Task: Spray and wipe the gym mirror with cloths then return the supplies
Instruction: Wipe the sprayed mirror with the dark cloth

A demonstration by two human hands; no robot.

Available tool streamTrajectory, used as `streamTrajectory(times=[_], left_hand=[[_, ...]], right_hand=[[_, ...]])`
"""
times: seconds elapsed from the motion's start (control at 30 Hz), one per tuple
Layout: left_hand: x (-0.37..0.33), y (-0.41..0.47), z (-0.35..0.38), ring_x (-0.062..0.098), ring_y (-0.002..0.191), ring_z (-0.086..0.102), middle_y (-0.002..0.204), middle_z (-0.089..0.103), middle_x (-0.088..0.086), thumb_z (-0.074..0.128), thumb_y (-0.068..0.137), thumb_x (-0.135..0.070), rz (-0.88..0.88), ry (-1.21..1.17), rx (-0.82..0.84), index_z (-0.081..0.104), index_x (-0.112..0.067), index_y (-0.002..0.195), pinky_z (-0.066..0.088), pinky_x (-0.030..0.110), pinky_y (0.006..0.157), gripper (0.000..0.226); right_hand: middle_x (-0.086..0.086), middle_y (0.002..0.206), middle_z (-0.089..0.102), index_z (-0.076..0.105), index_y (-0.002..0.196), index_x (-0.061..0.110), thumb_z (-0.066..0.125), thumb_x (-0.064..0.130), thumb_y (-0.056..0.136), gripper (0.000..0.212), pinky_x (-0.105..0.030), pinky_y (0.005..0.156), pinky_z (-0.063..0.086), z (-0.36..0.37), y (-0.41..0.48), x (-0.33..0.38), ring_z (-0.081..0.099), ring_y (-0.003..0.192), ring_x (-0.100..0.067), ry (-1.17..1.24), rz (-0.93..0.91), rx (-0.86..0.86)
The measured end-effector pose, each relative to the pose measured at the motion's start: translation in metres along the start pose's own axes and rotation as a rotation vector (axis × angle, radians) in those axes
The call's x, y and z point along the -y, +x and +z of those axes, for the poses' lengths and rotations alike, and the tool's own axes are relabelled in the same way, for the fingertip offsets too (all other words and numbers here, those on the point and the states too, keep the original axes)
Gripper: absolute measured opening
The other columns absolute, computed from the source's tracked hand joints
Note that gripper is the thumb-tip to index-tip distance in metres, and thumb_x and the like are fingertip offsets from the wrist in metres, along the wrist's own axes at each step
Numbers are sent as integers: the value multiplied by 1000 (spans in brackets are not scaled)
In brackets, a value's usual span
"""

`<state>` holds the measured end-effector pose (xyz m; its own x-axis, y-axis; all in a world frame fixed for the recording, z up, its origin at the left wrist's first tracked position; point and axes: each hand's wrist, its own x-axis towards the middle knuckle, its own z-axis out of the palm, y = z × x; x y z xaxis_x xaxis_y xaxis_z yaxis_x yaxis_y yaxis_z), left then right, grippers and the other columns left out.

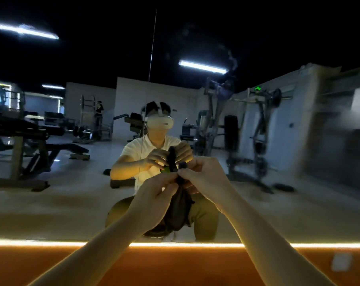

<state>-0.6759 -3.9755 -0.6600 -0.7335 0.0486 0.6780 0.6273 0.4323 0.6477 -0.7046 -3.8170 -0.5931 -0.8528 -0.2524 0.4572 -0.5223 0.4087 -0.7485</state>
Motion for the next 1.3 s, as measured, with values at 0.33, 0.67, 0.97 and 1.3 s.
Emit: streamTrajectory(times=[0.33, 0.67, 0.97, 1.3], left_hand=[[-42, 106, -18, 7, 53, 57, 72, 66, 2, 71, 97, -22, -430, 61, 115, 71, -16, 102, 43, 23, 52, 8], [-90, 214, 8, 9, 51, 60, 72, 67, 8, 71, 95, -9, -204, -24, -491, 67, -7, 89, 48, 19, 47, 7], [-68, 243, 40, 0, 89, 65, 98, 67, -9, 64, 95, -2, 285, 348, -556, 51, -17, 132, 53, 15, 82, 42], [-51, 264, 28, 39, 121, 47, 140, 46, 25, 39, 101, -27, 552, 1509, -401, 46, 1, 149, 38, 49, 102, 56]], right_hand=[[-2, 103, 74, 73, 99, 18, 69, 9, 94, 12, -46, 95, 58, -61, 54, -9, 71, 99, -18, 19, -99, 70], [-4, 75, 71, 68, 79, 25, 70, 10, 92, 20, -46, 72, 63, -92, 152, 15, 71, 73, -24, 221, -280, -196], [6, 99, 68, 66, 105, 23, 61, 17, 100, 10, -25, 77, 54, -178, 177, -20, 67, 90, -11, -182, -528, -370], [-11, 153, 45, 52, 145, 11, 65, 20, 87, 60, -50, 116, 37, -205, 179, -111, 40, 141, -28, -872, -735, -506]])
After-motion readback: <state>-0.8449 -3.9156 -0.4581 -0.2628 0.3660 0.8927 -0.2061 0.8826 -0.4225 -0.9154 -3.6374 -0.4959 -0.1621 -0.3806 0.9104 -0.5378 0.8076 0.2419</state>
